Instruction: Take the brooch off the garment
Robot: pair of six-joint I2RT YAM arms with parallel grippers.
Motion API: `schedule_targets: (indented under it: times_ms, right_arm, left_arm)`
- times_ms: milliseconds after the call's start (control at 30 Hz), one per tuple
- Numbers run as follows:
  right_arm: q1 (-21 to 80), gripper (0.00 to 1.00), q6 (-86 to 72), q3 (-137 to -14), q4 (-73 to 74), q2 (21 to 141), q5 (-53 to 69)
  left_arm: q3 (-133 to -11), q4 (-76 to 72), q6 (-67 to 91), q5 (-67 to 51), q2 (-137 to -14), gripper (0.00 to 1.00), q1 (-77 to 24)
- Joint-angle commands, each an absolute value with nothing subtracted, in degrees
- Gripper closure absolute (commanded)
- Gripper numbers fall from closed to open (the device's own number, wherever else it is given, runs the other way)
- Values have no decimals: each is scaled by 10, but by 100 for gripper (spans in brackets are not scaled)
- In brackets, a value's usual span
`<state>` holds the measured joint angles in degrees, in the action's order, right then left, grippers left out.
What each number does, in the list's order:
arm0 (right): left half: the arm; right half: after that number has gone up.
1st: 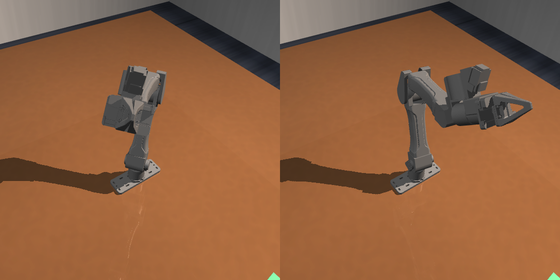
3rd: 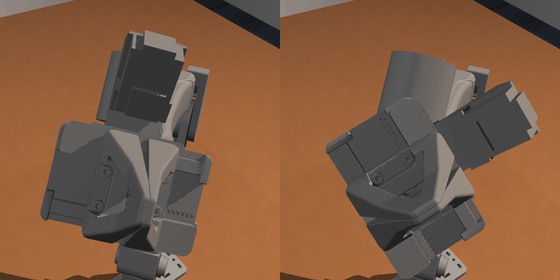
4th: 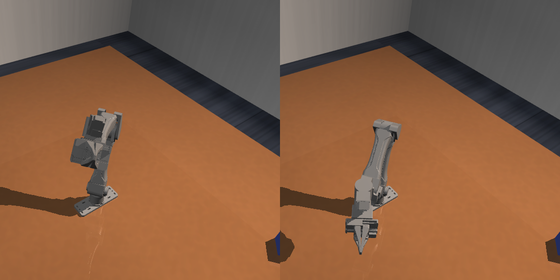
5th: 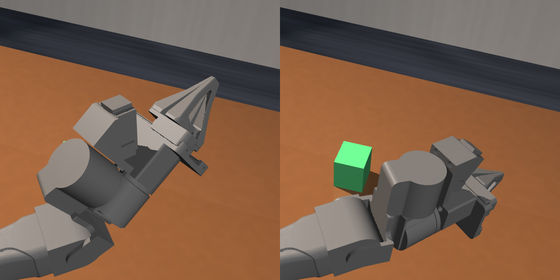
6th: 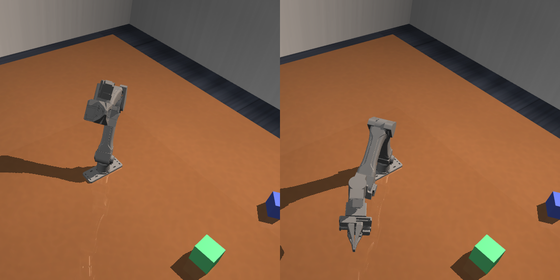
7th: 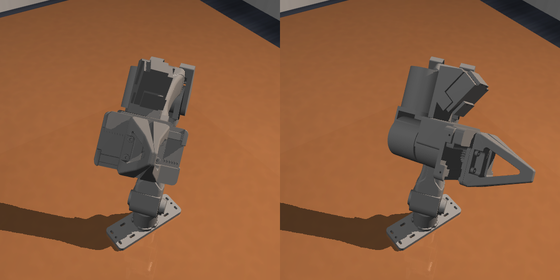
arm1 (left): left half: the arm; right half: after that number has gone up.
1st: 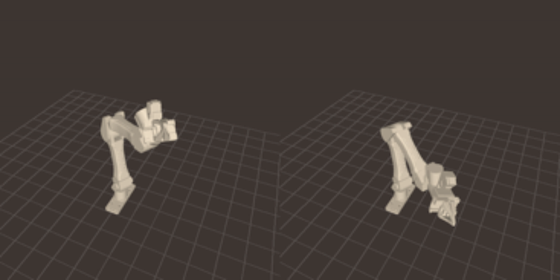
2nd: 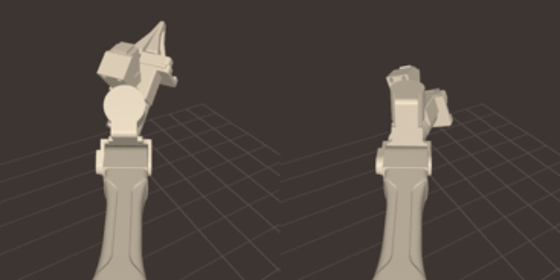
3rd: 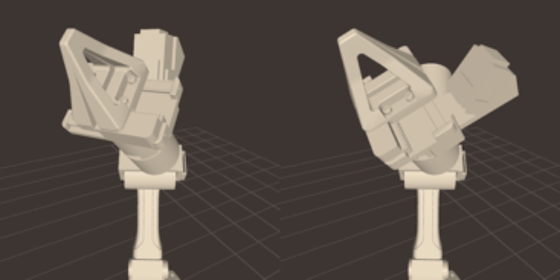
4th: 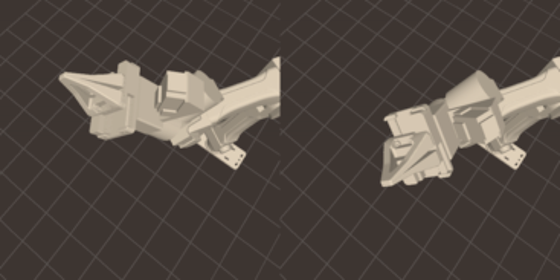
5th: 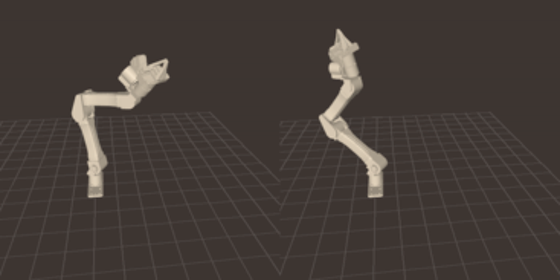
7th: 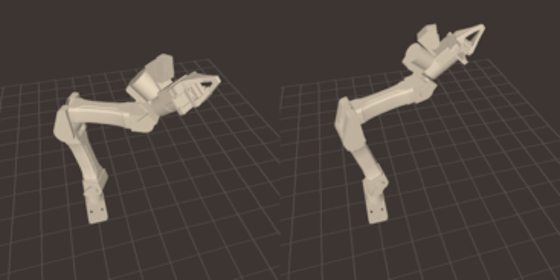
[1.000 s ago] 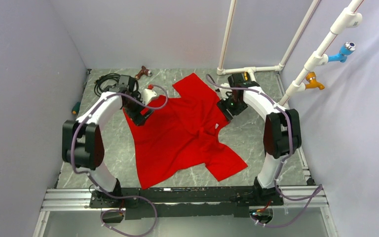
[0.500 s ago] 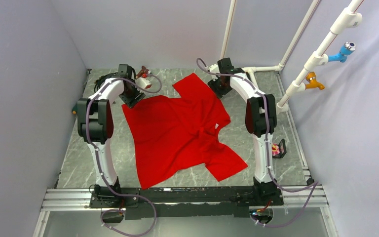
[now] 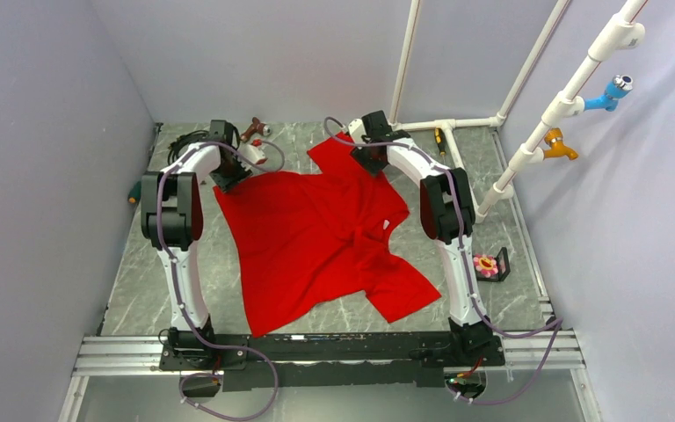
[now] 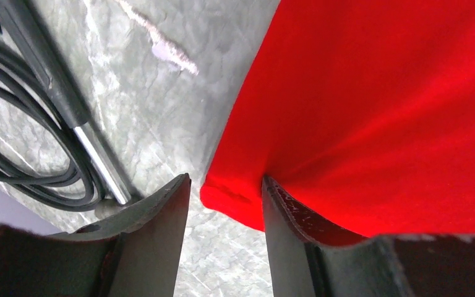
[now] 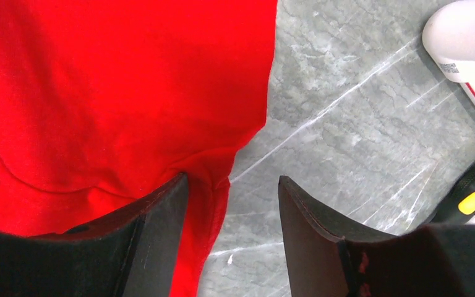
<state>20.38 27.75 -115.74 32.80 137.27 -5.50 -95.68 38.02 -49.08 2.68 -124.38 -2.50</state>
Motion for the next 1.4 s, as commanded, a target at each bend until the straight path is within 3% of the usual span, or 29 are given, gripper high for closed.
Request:
schedule_targets:
  times_ms: [0, 367, 500, 700, 867, 1133, 1367]
  right_arm:
    - [202, 42, 289, -1155, 291, 1386, -83]
    - [212, 42, 329, -1183, 255, 1443, -169]
    - [212, 37, 335, -1223, 237, 1456, -185]
    - [213, 18, 303, -1316, 274, 1433, -137]
    - [213, 12, 264, -1249, 307, 1310, -76]
    - [208, 13, 249, -1015, 468, 1097, 85]
    - [228, 40, 257, -857, 531, 1028, 205]
  left_arm:
    - [-924, 395, -538, 32, -1240, 48, 24]
    - [-914, 375, -625, 87, -1239, 49, 66]
    - [-939, 375, -621, 91, -1248, 47, 76]
    - [-973, 400, -561, -37, -1175, 22, 66]
    - [-901, 418, -552, -147, -1046, 10, 36]
    - [-665, 454, -567, -273, -821, 14, -79]
    - [-513, 463, -555, -248, -737, 25, -282]
